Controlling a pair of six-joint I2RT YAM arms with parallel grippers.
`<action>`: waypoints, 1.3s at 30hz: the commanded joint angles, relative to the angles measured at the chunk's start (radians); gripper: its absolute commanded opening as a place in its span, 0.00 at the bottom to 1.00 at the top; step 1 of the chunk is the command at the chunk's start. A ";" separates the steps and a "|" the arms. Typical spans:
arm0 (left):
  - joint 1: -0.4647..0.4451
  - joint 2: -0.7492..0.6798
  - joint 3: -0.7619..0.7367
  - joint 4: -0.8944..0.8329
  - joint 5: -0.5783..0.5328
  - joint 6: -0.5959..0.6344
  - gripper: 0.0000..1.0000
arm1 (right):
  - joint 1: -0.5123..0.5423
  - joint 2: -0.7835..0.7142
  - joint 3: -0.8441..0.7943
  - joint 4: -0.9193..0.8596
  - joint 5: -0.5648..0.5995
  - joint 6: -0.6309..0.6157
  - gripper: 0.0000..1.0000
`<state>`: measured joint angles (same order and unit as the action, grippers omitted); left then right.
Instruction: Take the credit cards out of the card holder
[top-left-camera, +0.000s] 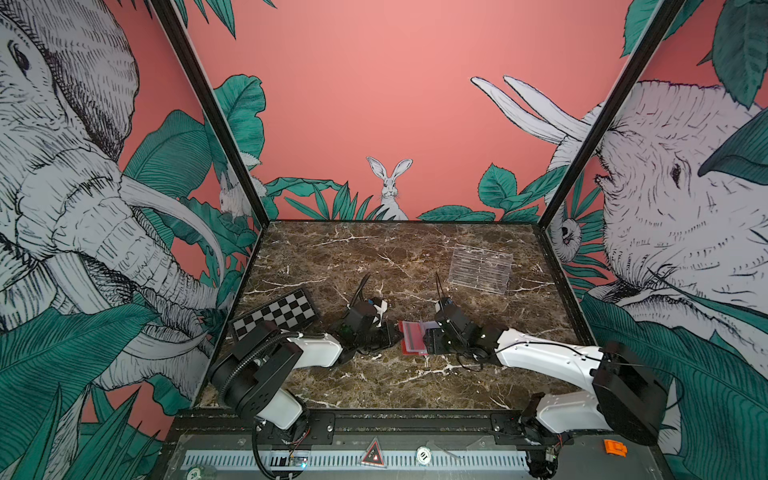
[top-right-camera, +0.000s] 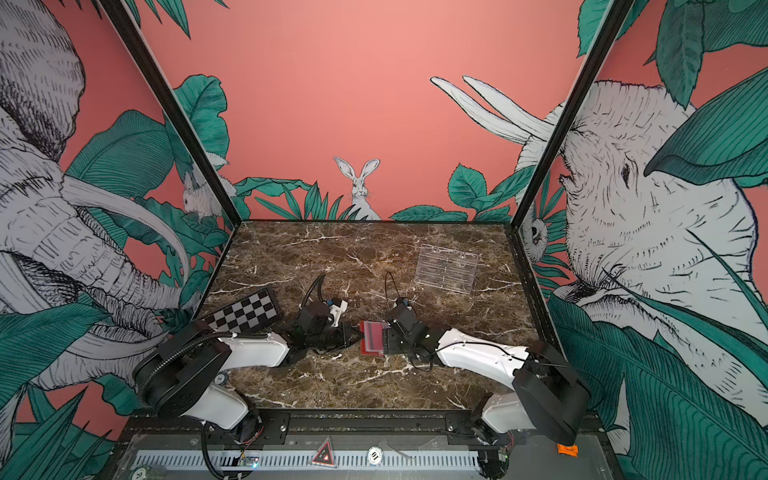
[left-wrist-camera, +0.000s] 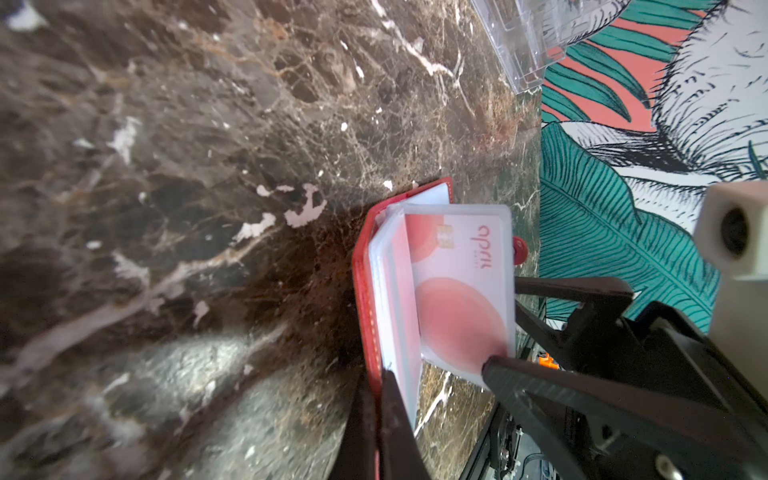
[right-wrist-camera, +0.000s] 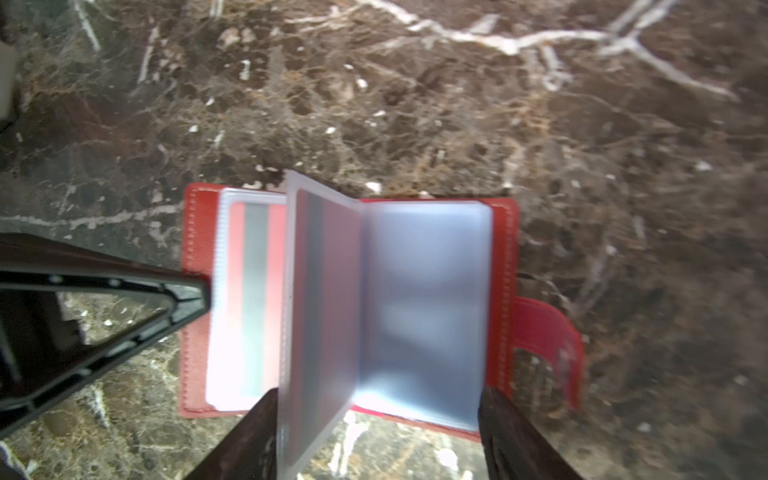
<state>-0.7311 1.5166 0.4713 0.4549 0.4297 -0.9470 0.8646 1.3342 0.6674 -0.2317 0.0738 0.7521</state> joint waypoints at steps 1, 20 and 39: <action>0.003 -0.006 0.036 -0.092 -0.023 0.072 0.00 | -0.023 -0.041 -0.028 -0.041 0.025 0.001 0.74; 0.006 -0.178 0.145 -0.366 -0.140 0.171 0.83 | -0.112 -0.235 -0.134 0.014 -0.050 0.017 0.78; -0.064 0.094 0.158 0.130 0.072 -0.163 0.49 | -0.258 -0.150 -0.209 0.333 -0.308 0.079 0.14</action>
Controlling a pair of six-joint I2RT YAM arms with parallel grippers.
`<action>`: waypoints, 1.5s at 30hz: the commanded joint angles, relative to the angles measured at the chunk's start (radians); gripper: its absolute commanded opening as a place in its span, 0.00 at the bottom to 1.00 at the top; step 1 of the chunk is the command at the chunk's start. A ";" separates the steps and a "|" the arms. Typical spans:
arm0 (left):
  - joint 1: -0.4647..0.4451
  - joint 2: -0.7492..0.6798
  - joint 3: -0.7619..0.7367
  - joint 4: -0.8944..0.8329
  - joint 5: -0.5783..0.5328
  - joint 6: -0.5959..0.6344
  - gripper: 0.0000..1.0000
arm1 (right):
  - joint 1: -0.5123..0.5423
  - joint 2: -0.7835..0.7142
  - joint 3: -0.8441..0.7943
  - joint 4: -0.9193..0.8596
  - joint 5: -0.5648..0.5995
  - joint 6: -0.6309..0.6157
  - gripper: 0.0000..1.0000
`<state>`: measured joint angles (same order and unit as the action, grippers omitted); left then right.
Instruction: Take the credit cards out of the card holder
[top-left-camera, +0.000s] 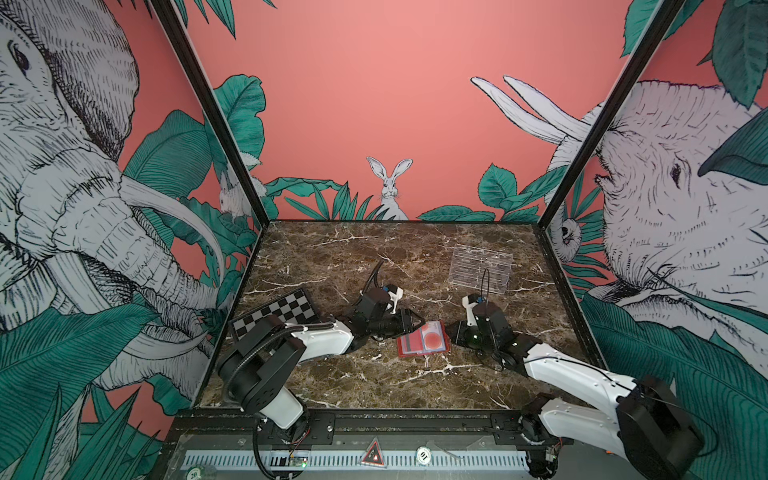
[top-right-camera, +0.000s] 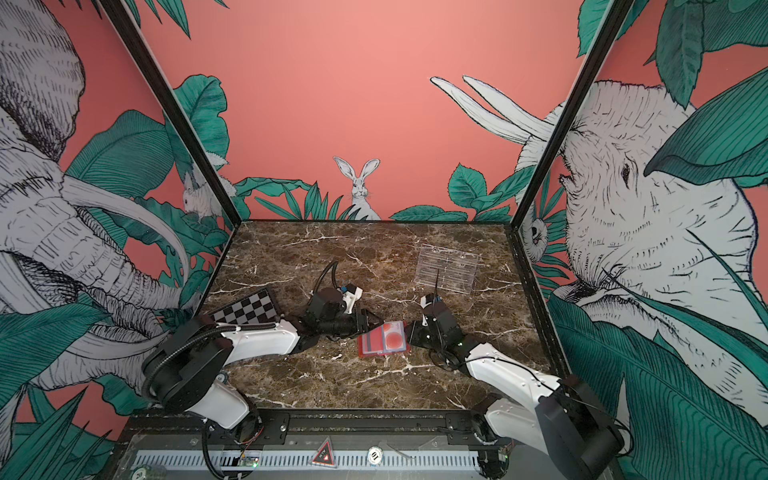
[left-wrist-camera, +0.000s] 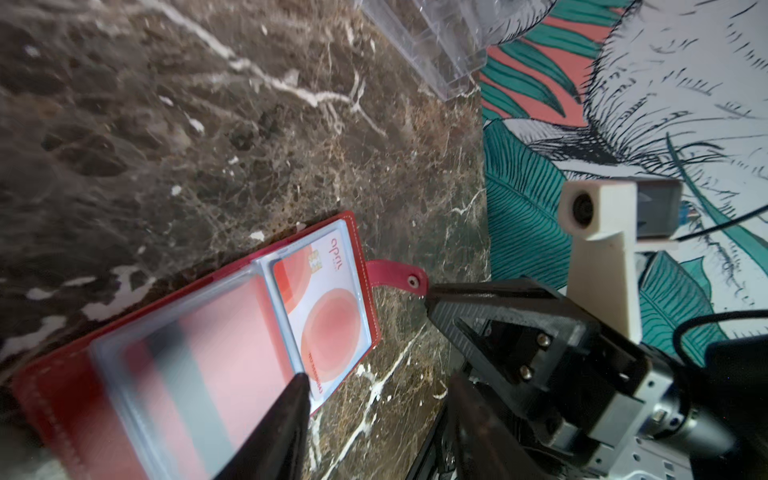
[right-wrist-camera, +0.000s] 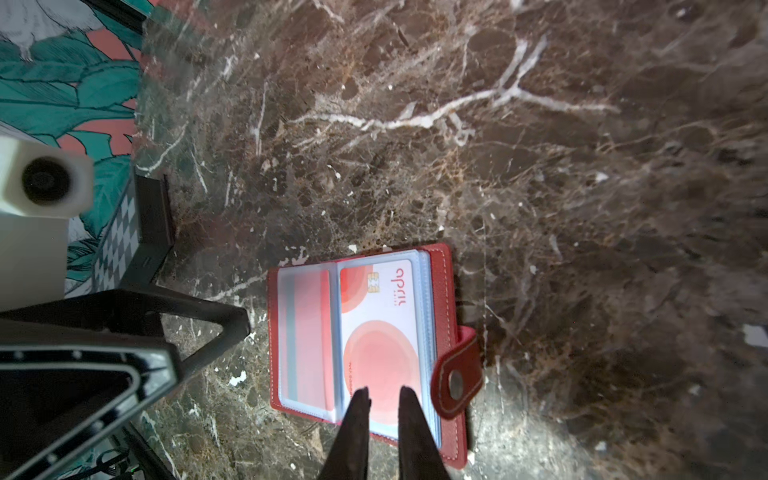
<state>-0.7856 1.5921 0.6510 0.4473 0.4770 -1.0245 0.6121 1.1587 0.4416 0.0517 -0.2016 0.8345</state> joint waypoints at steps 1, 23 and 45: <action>-0.009 0.036 -0.036 0.181 0.027 -0.115 0.47 | -0.005 0.037 0.018 0.049 -0.034 -0.006 0.14; -0.022 0.088 -0.079 0.146 -0.043 -0.139 0.29 | -0.006 0.178 0.000 0.109 -0.044 -0.049 0.11; -0.026 0.172 -0.144 0.329 -0.084 -0.230 0.23 | 0.025 0.284 -0.040 0.206 -0.052 0.001 0.11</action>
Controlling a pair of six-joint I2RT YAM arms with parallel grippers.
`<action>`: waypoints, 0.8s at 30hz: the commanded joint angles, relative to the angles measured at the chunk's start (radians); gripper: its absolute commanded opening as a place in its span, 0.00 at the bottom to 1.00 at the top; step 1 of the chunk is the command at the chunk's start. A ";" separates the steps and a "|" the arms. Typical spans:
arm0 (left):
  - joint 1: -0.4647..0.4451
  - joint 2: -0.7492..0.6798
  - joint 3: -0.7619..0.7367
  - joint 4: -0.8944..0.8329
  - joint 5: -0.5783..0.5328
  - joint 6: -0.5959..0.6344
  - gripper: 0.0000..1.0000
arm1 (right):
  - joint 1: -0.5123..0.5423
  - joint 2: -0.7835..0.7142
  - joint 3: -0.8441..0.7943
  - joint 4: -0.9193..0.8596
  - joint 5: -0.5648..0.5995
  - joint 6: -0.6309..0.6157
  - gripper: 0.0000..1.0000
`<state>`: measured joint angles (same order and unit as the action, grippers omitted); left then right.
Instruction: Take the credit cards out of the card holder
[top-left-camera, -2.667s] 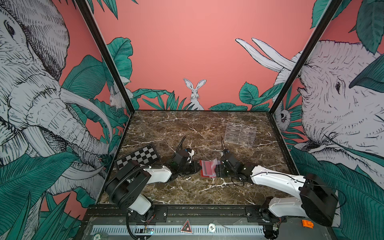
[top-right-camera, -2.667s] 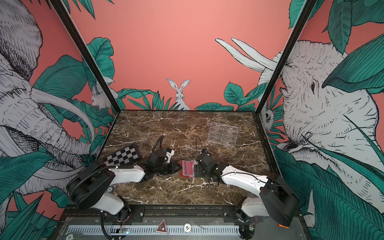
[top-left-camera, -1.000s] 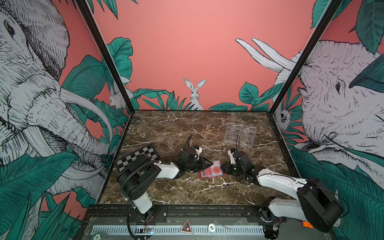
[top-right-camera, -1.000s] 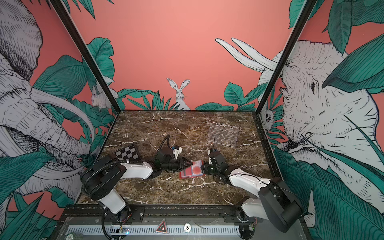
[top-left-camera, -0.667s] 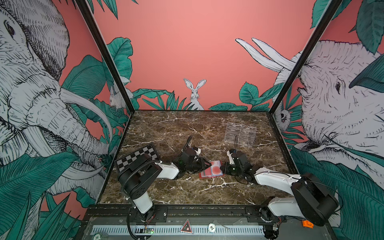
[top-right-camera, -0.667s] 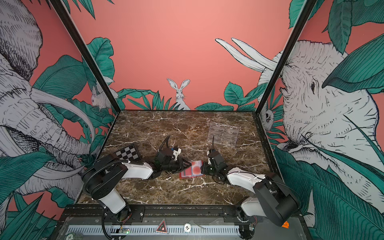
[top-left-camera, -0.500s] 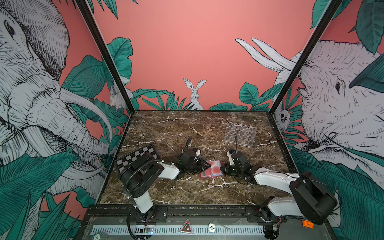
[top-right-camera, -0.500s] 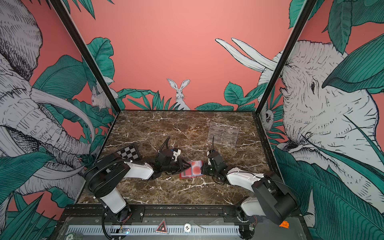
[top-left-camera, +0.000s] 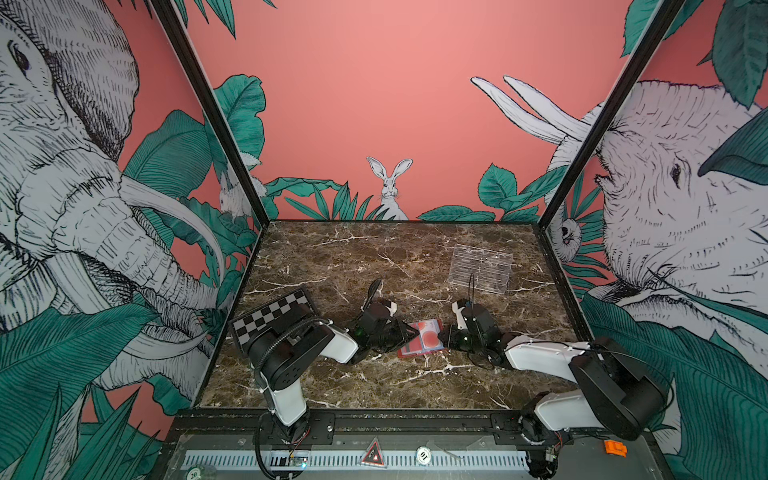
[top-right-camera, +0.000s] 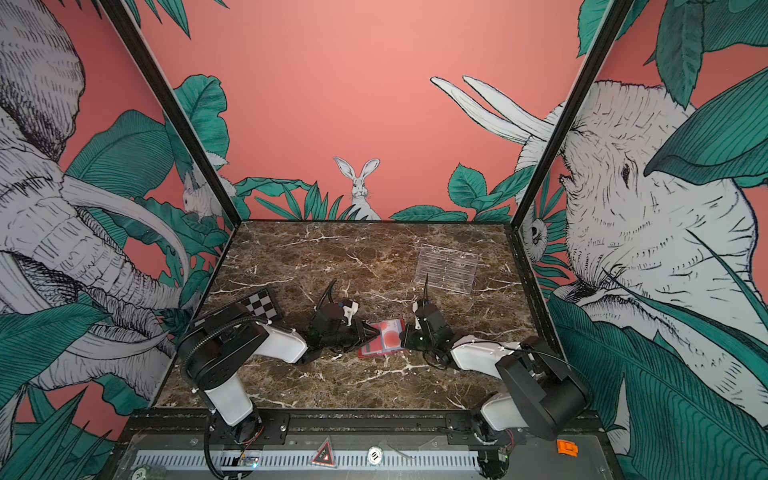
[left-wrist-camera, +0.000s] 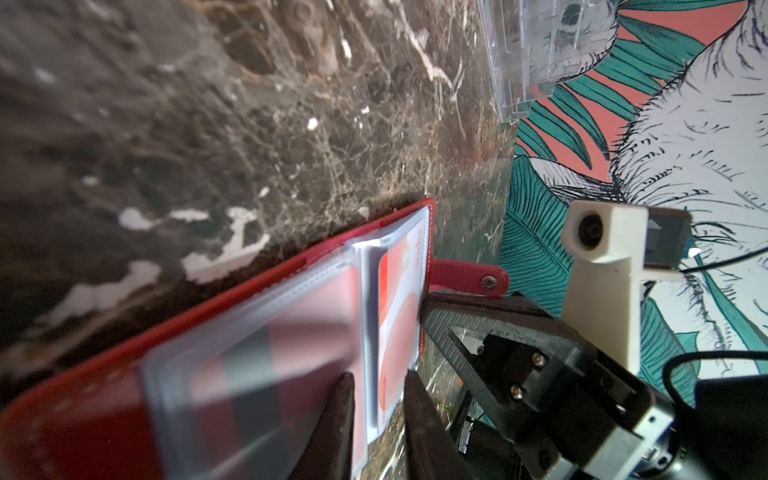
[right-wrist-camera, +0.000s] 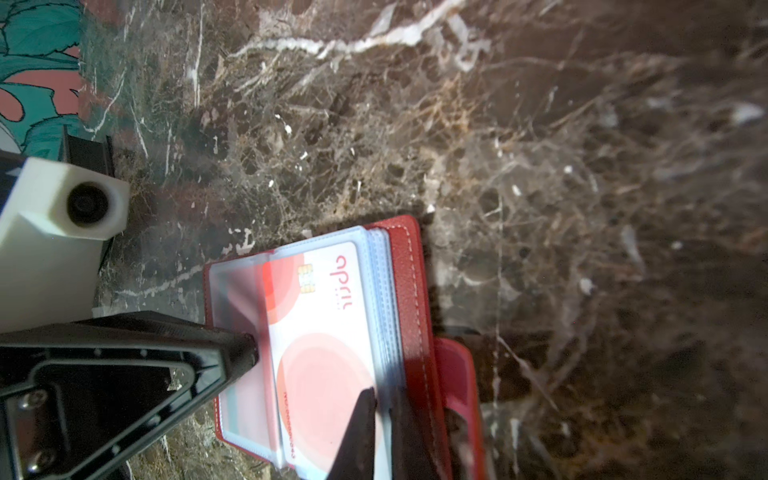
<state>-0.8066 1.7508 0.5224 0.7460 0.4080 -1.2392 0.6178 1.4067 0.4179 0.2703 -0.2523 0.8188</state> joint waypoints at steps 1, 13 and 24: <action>-0.006 0.019 -0.016 0.046 -0.013 -0.019 0.23 | 0.027 0.041 -0.014 -0.005 -0.001 0.022 0.11; -0.007 0.075 -0.030 0.116 -0.008 -0.042 0.17 | 0.040 0.047 -0.011 -0.015 0.008 0.030 0.10; -0.007 0.108 -0.014 0.131 -0.003 -0.043 0.09 | 0.043 0.057 -0.008 -0.005 0.005 0.035 0.10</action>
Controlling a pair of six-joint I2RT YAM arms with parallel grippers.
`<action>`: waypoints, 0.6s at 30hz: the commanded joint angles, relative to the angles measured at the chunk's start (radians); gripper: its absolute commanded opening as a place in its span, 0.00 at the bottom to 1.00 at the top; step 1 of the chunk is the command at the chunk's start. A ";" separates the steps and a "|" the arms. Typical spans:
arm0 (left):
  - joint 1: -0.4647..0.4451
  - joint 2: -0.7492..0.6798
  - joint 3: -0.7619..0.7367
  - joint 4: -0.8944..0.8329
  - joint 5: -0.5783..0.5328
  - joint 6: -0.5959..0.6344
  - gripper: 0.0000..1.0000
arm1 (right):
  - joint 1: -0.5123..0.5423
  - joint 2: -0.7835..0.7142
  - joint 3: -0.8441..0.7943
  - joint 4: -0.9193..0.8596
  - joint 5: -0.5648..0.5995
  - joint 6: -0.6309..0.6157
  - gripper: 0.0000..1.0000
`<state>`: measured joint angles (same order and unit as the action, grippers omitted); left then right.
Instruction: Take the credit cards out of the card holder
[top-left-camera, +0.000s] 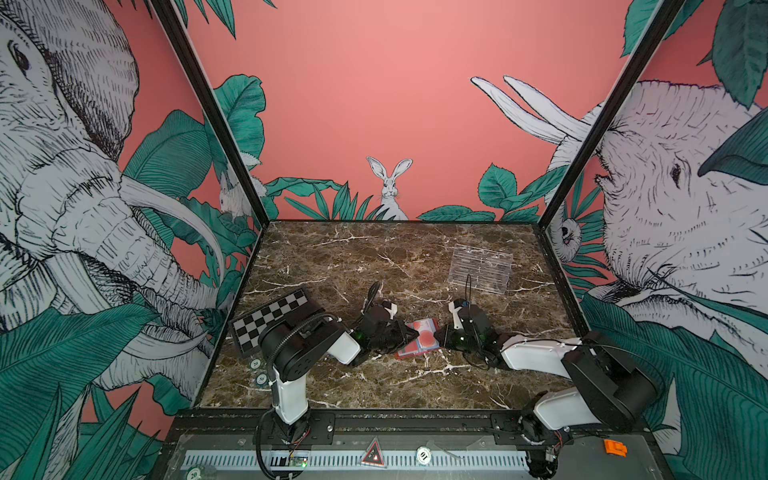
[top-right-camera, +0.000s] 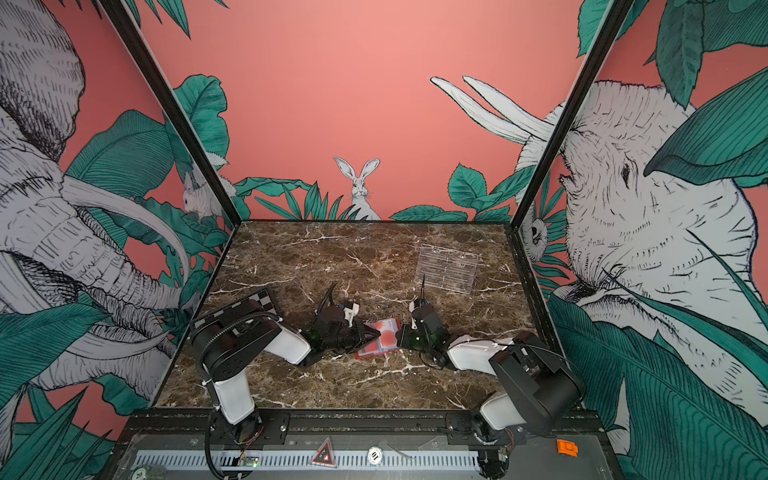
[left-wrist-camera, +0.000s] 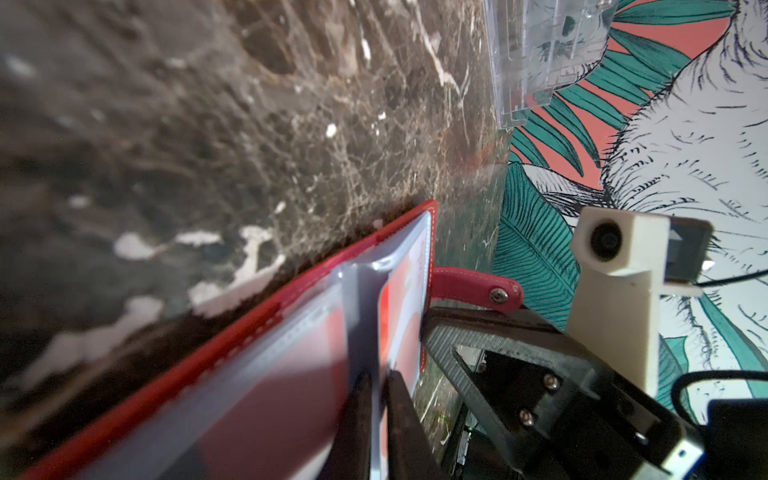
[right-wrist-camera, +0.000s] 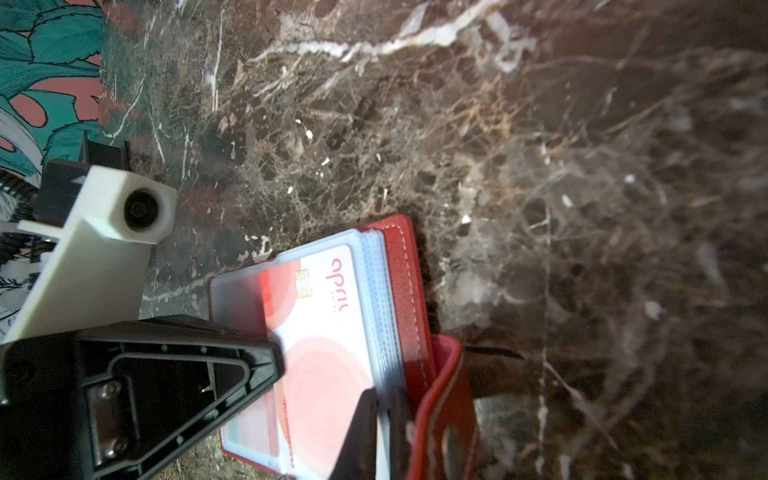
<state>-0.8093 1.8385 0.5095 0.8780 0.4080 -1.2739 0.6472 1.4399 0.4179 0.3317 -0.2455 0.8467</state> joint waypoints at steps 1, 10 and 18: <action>-0.004 0.025 0.001 0.002 -0.003 -0.008 0.08 | 0.014 0.024 -0.009 -0.066 -0.002 0.006 0.10; 0.002 0.008 -0.022 -0.018 -0.008 0.006 0.00 | 0.014 0.030 -0.008 -0.089 0.012 0.008 0.10; 0.027 -0.042 -0.049 -0.059 0.008 0.026 0.00 | 0.015 0.039 -0.008 -0.112 0.024 0.005 0.12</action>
<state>-0.7887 1.8240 0.4812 0.8989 0.4145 -1.2701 0.6483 1.4403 0.4191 0.3283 -0.2413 0.8532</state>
